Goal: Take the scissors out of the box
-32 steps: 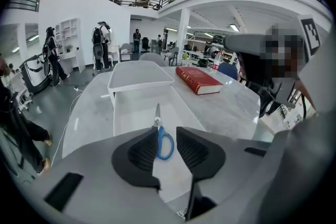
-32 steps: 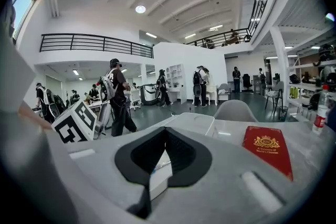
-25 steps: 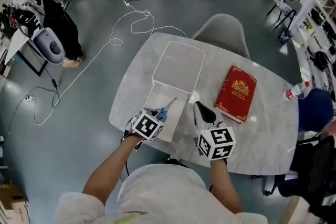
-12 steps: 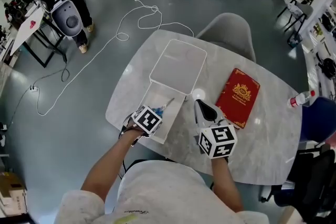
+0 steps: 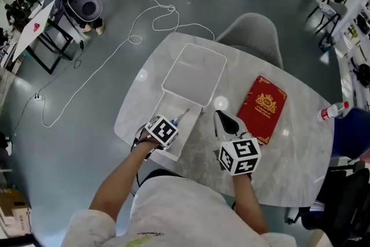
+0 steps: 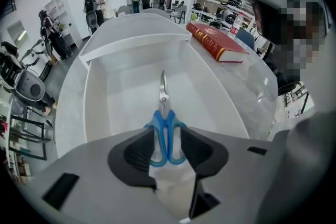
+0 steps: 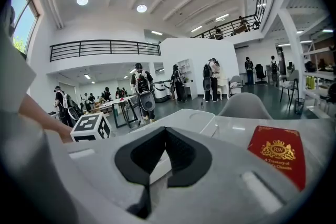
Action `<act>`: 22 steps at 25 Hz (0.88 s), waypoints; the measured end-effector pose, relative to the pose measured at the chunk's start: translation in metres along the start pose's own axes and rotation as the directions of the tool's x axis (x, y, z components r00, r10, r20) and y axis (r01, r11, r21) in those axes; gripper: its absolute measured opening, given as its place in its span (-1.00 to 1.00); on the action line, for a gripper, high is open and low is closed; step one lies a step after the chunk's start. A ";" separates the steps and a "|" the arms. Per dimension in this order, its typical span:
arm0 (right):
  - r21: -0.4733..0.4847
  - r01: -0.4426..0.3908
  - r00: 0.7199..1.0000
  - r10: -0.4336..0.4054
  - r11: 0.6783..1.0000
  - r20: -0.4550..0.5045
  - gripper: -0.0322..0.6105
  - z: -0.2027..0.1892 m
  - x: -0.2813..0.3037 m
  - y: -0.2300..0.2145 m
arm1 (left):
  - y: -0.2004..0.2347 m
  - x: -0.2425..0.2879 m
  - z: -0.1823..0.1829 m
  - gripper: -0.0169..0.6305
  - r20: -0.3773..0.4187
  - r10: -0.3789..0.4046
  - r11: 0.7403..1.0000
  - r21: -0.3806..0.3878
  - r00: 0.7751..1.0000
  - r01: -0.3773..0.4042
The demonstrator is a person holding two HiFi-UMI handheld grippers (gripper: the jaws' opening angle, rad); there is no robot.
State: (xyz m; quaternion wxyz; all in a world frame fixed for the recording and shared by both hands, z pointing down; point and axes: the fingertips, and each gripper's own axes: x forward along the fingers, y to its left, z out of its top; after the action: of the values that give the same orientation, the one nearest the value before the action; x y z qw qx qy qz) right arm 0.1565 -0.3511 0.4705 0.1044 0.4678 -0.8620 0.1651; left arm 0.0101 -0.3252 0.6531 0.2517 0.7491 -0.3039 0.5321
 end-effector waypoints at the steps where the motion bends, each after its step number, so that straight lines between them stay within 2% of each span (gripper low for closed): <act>1: 0.001 0.001 1.000 -0.001 1.000 -0.002 -0.89 -0.001 0.001 -0.002 | 0.001 0.001 0.001 -0.52 -0.001 0.001 1.000 -0.004 1.000 -0.001; 12: 0.009 -0.009 1.000 0.009 1.000 -0.014 -0.89 -0.005 0.009 -0.004 | 0.004 0.002 0.001 -0.53 0.008 0.011 1.000 -0.027 1.000 -0.011; 17: 0.006 -0.015 1.000 0.015 1.000 -0.014 -0.89 -0.004 0.008 -0.002 | 0.006 0.005 -0.010 -0.68 0.004 -0.022 0.996 -0.090 1.000 0.022; 22: 0.005 -0.014 1.000 0.014 1.000 -0.013 -0.88 -0.005 0.007 -0.003 | 0.004 0.002 -0.006 -0.69 0.018 -0.011 0.997 -0.078 1.000 0.012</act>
State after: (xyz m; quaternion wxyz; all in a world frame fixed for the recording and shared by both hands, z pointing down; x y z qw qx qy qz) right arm 0.1557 -0.3560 0.4775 0.1077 0.4610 -0.8641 0.1710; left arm 0.0037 -0.3242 0.6570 0.2811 0.7450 -0.3222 0.5120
